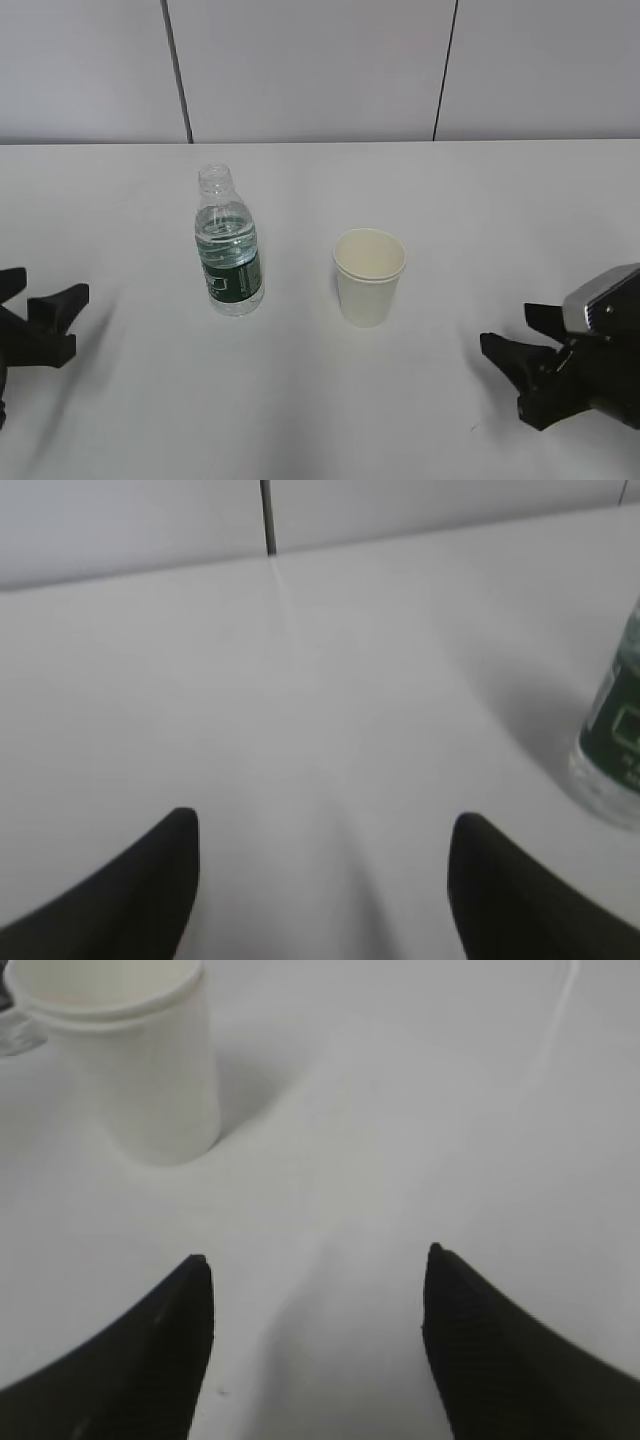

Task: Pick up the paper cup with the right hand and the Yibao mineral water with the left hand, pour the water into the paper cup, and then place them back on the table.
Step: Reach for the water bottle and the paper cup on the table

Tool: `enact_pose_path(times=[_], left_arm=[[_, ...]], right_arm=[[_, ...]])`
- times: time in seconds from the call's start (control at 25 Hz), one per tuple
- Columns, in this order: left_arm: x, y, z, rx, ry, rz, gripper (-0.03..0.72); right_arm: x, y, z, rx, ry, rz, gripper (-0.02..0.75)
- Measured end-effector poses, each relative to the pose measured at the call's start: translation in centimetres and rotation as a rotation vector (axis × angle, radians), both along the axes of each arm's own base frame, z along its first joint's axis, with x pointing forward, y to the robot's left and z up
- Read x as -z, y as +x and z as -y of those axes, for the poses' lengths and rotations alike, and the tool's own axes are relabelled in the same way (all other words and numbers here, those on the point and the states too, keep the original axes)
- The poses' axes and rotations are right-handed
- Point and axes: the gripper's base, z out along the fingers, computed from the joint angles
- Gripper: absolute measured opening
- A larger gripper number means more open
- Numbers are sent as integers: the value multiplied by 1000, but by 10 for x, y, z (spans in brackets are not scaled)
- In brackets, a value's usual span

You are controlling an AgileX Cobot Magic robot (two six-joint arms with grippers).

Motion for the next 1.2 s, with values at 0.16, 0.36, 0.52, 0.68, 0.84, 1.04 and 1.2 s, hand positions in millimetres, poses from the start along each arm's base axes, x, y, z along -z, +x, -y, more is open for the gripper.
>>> enact_pose_path(times=[0.16, 0.36, 0.52, 0.68, 0.84, 1.04, 1.2], left_arm=[[23, -2, 5, 69, 8, -103, 480], [30, -6, 11, 148, 11, -133, 482], [30, -6, 12, 150, 10, -130, 543], [30, -5, 12, 150, 9, -126, 635], [30, -5, 12, 150, 9, -125, 641], [29, -4, 12, 150, 9, -121, 623], [27, 4, 13, 171, 11, -93, 605]], right_arm=[[17, -2, -7, -97, 8, -19, 568], [31, 3, -10, -132, 14, -55, 640], [32, 6, -14, -188, 14, -44, 647], [29, 17, -16, -218, 13, -5, 647], [25, 28, -20, -262, 31, 31, 647], [20, 41, -24, -284, 54, 64, 647], [16, 49, -32, -316, 57, 93, 647]])
